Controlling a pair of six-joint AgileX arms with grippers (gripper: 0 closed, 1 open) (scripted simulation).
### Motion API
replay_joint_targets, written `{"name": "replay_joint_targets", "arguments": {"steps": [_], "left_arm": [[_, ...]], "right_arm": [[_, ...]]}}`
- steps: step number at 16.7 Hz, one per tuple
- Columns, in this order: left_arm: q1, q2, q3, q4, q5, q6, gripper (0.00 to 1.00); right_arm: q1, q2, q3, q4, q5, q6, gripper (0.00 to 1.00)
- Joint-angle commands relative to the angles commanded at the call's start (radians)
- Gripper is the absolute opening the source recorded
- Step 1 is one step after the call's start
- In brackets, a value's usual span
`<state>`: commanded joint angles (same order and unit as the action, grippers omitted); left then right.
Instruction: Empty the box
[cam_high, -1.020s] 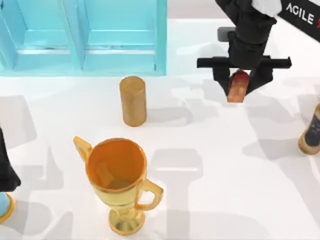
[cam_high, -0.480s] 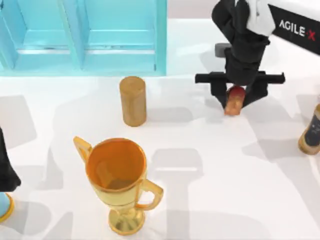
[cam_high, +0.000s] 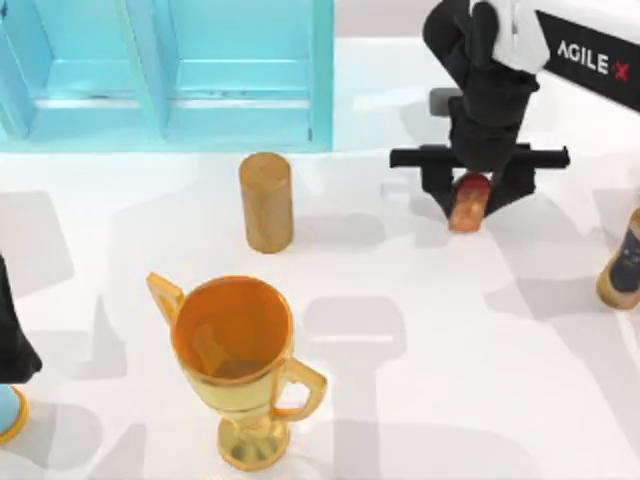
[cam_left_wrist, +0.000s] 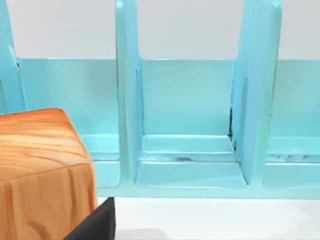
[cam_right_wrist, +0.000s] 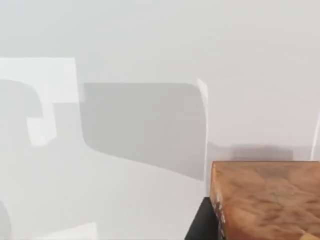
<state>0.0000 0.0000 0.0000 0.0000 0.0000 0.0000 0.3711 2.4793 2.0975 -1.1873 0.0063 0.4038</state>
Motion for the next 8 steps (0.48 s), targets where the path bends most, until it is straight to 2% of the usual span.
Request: {"name": "replay_joint_targets", "arguments": {"steps": [8], "left_arm": [[0.0, 0.0, 0.0, 0.0, 0.0, 0.0, 1.0]], "right_arm": [[0.0, 0.0, 0.0, 0.0, 0.0, 0.0, 0.98]]}}
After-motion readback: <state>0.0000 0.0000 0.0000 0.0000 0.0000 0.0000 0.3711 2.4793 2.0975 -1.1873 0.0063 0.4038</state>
